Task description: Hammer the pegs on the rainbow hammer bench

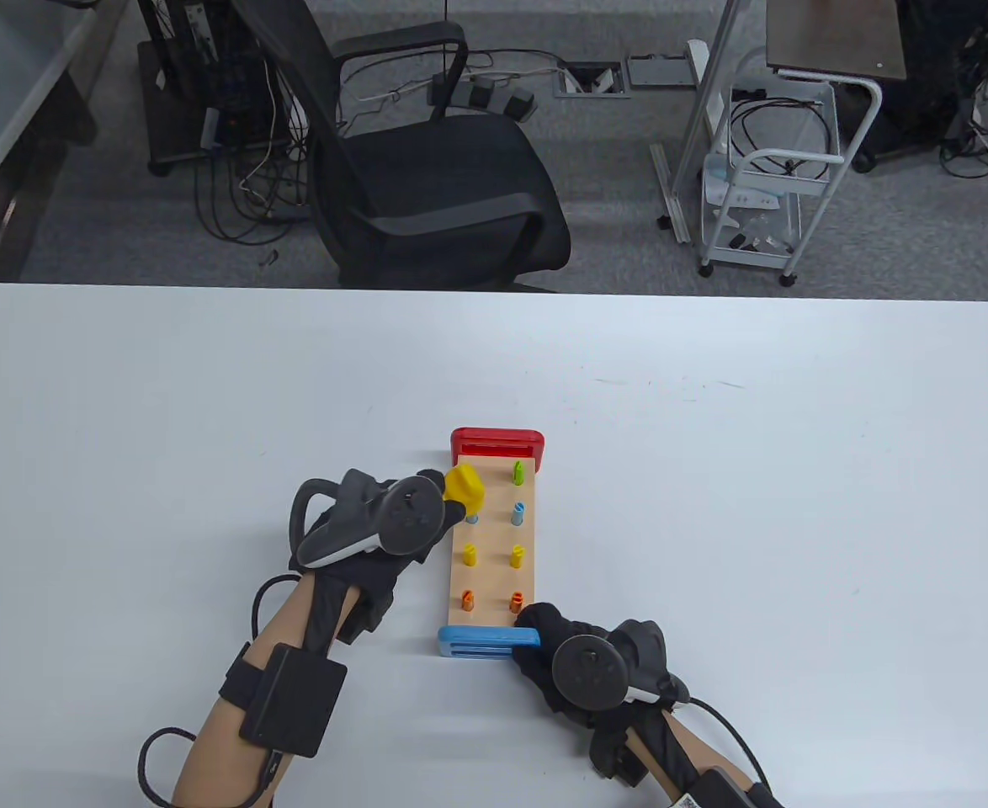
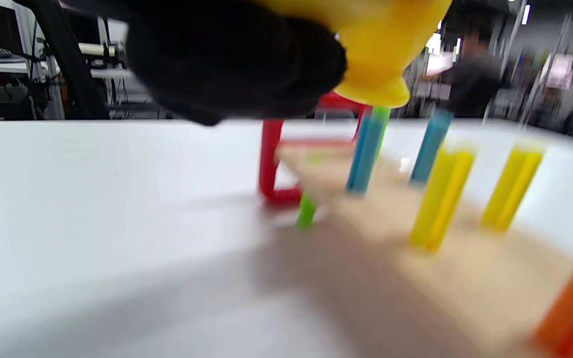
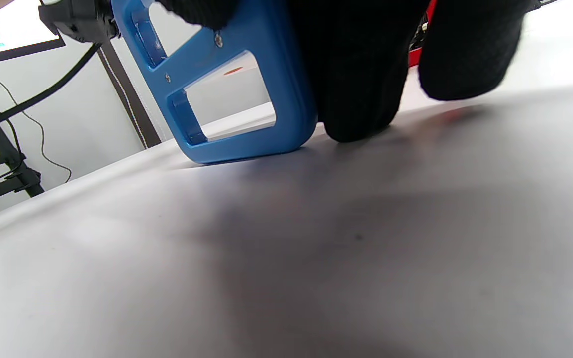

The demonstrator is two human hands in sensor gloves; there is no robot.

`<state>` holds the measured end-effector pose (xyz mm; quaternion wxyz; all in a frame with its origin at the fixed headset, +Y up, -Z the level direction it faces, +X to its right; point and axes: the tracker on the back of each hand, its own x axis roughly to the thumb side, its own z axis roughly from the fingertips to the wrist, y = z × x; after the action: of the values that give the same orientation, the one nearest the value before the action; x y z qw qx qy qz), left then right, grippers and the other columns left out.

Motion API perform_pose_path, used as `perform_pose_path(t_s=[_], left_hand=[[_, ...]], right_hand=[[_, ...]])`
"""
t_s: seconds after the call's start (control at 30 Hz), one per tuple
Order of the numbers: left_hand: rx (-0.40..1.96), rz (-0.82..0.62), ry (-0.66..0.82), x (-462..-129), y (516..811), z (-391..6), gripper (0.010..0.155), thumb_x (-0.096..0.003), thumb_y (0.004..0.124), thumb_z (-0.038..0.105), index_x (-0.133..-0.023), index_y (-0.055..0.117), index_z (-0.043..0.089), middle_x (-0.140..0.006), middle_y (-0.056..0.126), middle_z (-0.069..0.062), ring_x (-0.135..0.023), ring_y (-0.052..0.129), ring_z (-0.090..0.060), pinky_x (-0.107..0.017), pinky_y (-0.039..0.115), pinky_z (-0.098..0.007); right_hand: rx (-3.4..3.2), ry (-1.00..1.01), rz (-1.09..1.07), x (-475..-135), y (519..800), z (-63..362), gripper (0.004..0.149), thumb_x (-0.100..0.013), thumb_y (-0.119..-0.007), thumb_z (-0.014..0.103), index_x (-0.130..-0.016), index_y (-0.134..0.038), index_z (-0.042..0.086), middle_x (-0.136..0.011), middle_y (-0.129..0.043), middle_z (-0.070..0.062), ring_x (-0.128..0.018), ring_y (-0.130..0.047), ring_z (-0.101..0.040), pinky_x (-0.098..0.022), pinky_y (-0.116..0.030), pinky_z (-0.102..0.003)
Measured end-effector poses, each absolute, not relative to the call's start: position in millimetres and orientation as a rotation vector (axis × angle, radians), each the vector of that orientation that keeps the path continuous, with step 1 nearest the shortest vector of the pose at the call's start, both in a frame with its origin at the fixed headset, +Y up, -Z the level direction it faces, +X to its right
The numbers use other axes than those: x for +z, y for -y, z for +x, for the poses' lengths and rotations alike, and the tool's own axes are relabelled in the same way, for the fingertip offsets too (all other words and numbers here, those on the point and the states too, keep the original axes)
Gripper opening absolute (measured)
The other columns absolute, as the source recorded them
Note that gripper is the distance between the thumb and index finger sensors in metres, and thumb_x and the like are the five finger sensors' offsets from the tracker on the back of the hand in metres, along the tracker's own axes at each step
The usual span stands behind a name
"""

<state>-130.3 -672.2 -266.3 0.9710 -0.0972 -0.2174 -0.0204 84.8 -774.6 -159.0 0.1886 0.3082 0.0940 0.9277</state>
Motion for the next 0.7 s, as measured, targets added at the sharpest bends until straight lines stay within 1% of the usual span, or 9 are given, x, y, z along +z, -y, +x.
perform_pose_path(t_s=[0.23, 0.3, 0.33, 0.37, 0.43, 0.53, 0.63, 0.67, 0.7], left_hand=[[0.106, -0.05, 0.472, -261.7, 644.0, -132.1, 0.069, -0.0539, 0.049, 0.055, -0.098, 0.071, 0.007, -0.059, 0.102, -0.007, -0.027, 0.104, -0.023, -0.019, 0.088, -0.033], [-0.093, -0.205, 0.477, -266.4, 672.5, -121.8, 0.069, -0.0543, 0.05, 0.055, -0.098, 0.072, 0.006, -0.057, 0.103, -0.007, -0.025, 0.104, -0.023, -0.018, 0.088, -0.033], [-0.173, -0.177, 0.446, -262.5, 668.3, -124.3, 0.068, -0.0521, 0.04, 0.058, -0.099, 0.063, 0.014, -0.062, 0.099, 0.005, -0.03, 0.106, -0.012, -0.022, 0.091, -0.025], [-0.007, -0.027, 0.507, -263.1, 664.1, -126.0, 0.069, -0.0516, 0.051, 0.056, -0.093, 0.076, 0.008, -0.052, 0.105, -0.004, -0.02, 0.106, -0.021, -0.014, 0.089, -0.031], [-0.066, -0.198, 0.484, -265.2, 651.8, -124.2, 0.069, -0.0541, 0.049, 0.055, -0.099, 0.07, 0.007, -0.06, 0.101, -0.006, -0.028, 0.104, -0.023, -0.021, 0.088, -0.033], [0.121, -0.033, 0.472, -263.7, 642.1, -132.2, 0.069, -0.0536, 0.05, 0.055, -0.097, 0.072, 0.007, -0.057, 0.102, -0.006, -0.026, 0.104, -0.023, -0.019, 0.088, -0.033], [-0.087, -0.228, 0.471, -271.2, 679.1, -123.1, 0.068, -0.0528, 0.044, 0.056, -0.097, 0.067, 0.009, -0.059, 0.101, -0.001, -0.027, 0.105, -0.017, -0.019, 0.09, -0.03], [-0.121, -0.165, 0.473, -269.8, 672.4, -128.8, 0.068, -0.0525, 0.043, 0.058, -0.097, 0.067, 0.012, -0.059, 0.101, 0.002, -0.026, 0.105, -0.014, -0.019, 0.091, -0.027], [-0.015, -0.061, 0.497, -271.9, 666.8, -128.0, 0.068, -0.0517, 0.054, 0.055, -0.091, 0.08, 0.006, -0.049, 0.107, -0.006, -0.016, 0.105, -0.022, -0.012, 0.089, -0.033]], right_hand=[[2.609, -0.264, 0.868, -158.7, 774.3, 85.1, 0.052, -0.063, -0.052, 0.033, -0.1, -0.033, 0.002, -0.098, -0.075, -0.026, -0.079, -0.084, -0.043, -0.06, -0.068, -0.067], [2.609, -0.264, 0.867, -158.6, 774.3, 85.0, 0.052, -0.063, -0.052, 0.033, -0.1, -0.033, 0.002, -0.098, -0.075, -0.026, -0.079, -0.084, -0.043, -0.06, -0.068, -0.067], [2.611, -0.265, 0.866, -158.6, 774.3, 84.9, 0.052, -0.063, -0.052, 0.033, -0.1, -0.033, 0.002, -0.098, -0.075, -0.026, -0.079, -0.084, -0.043, -0.059, -0.068, -0.067], [2.612, -0.264, 0.866, -158.4, 774.2, 84.8, 0.052, -0.063, -0.052, 0.033, -0.1, -0.033, 0.002, -0.098, -0.075, -0.026, -0.079, -0.084, -0.043, -0.059, -0.068, -0.067], [2.613, -0.263, 0.865, -158.4, 774.5, 84.8, 0.052, -0.063, -0.052, 0.033, -0.1, -0.033, 0.002, -0.098, -0.075, -0.026, -0.079, -0.084, -0.043, -0.059, -0.068, -0.067], [2.613, -0.264, 0.865, -158.5, 774.5, 84.8, 0.052, -0.063, -0.052, 0.033, -0.1, -0.033, 0.002, -0.098, -0.075, -0.026, -0.079, -0.084, -0.043, -0.059, -0.068, -0.067], [2.612, -0.264, 0.865, -158.4, 774.6, 84.8, 0.052, -0.063, -0.052, 0.033, -0.1, -0.033, 0.002, -0.098, -0.075, -0.026, -0.079, -0.084, -0.043, -0.059, -0.068, -0.067], [2.613, -0.266, 0.865, -158.4, 774.6, 84.5, 0.052, -0.063, -0.052, 0.033, -0.1, -0.033, 0.002, -0.098, -0.075, -0.026, -0.079, -0.084, -0.043, -0.06, -0.068, -0.067], [2.615, -0.264, 0.865, -158.2, 774.4, 84.5, 0.052, -0.063, -0.052, 0.033, -0.1, -0.033, 0.002, -0.098, -0.075, -0.026, -0.079, -0.084, -0.043, -0.059, -0.069, -0.067]])
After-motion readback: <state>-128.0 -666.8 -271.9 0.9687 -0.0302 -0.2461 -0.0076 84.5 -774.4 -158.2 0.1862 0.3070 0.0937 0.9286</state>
